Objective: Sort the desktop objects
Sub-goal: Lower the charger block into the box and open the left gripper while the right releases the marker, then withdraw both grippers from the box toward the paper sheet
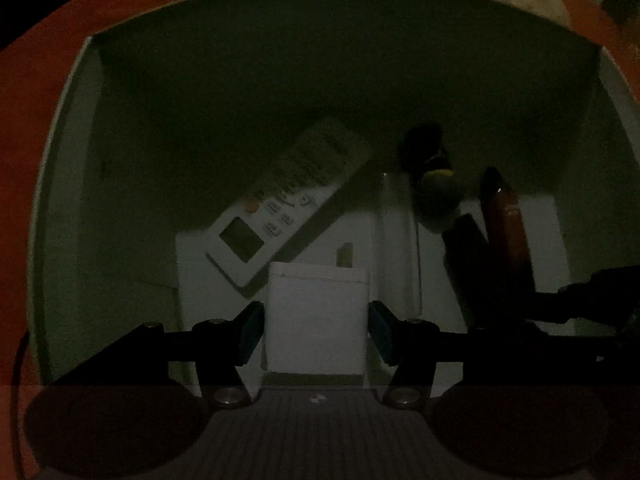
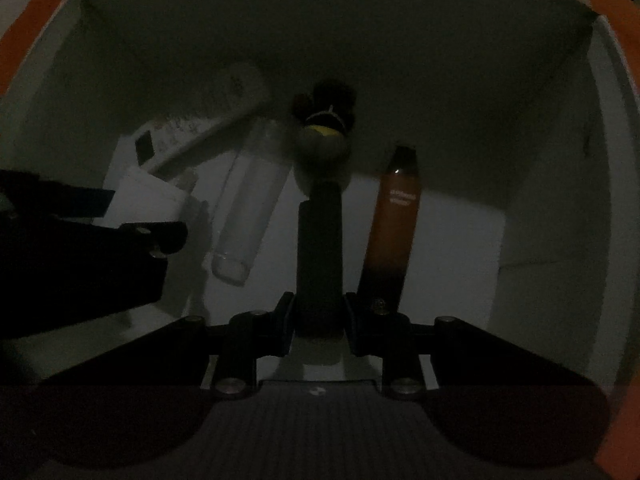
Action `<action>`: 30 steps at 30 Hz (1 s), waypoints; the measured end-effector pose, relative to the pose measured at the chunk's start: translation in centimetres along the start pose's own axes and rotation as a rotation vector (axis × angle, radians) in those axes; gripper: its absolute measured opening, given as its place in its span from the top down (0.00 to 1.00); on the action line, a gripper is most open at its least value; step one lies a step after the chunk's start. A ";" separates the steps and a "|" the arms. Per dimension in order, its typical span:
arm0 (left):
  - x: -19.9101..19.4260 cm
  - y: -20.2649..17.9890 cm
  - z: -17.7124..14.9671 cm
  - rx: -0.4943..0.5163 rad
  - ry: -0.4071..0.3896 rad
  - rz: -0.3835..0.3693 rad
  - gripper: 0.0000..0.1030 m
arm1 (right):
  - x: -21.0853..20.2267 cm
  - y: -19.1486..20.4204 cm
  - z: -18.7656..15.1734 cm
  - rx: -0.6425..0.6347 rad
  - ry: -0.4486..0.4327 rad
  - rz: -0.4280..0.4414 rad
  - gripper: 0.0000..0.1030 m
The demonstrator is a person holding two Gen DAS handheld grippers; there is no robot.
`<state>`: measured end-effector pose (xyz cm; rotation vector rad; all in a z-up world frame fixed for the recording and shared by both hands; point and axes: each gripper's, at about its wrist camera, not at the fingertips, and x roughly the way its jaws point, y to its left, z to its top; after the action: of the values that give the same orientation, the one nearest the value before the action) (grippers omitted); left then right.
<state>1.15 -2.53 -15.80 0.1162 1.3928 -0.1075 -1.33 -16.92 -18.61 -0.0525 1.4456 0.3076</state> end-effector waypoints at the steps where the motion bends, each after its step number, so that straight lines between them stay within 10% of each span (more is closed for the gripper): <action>1: 0.1 0.0 0.0 -0.004 0.001 -0.002 0.50 | 0.1 0.0 0.0 0.003 0.004 0.002 0.73; 30: -3.9 1.3 -0.8 0.014 -0.123 0.043 0.43 | -5.6 -1.3 -1.7 0.107 -0.097 0.037 0.59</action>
<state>-0.16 -1.14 -12.09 0.1493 1.2664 -0.0870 -3.21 -19.50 -13.55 0.0753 1.3654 0.2585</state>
